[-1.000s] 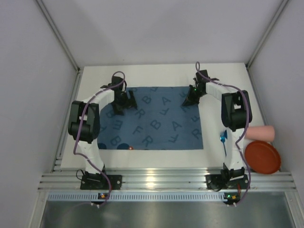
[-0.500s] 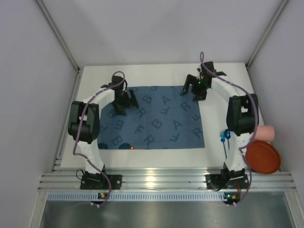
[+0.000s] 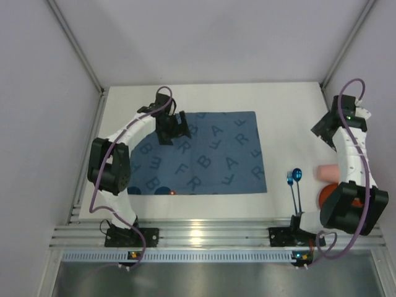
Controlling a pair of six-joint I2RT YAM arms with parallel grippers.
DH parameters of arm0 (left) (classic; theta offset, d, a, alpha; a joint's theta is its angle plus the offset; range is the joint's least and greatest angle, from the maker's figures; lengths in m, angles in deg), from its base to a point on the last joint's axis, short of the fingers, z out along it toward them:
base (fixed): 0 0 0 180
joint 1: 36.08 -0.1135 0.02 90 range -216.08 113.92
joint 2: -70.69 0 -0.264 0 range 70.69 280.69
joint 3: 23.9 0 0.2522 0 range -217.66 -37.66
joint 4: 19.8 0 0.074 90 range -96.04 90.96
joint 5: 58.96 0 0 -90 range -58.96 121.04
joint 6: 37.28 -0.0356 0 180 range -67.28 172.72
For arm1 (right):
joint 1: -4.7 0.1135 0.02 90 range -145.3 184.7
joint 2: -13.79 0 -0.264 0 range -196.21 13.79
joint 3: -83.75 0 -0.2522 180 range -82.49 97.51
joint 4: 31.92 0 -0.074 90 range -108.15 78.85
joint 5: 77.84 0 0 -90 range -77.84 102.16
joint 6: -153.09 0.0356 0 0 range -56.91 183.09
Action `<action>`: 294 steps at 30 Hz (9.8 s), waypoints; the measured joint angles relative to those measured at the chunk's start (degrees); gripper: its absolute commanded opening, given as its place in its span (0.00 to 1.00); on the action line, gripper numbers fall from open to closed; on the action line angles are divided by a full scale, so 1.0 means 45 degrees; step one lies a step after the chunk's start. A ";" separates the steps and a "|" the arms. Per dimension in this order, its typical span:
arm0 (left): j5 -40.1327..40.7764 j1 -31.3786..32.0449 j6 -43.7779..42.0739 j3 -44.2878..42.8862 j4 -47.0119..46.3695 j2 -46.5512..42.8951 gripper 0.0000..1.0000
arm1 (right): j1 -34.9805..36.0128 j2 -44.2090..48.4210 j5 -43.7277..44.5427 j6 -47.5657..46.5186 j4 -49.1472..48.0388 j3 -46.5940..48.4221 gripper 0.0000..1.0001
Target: Set the dinner table for one person
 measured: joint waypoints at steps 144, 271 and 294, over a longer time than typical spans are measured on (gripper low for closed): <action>0.3011 0.2297 0.0899 0.5095 0.0656 -0.4760 0.93 | 0.6086 -0.7830 -0.6130 -0.1661 0.1112 1.1978 0.00; 0.1773 0.5673 0.1409 0.2195 0.1447 -0.3128 0.93 | 0.0986 -0.4687 -0.1185 -0.1792 -0.0325 0.2705 0.00; 0.1836 0.0986 0.0457 0.3687 0.3672 -0.8354 0.94 | 0.9525 -1.1137 -0.4930 0.0500 -0.0155 1.0190 0.00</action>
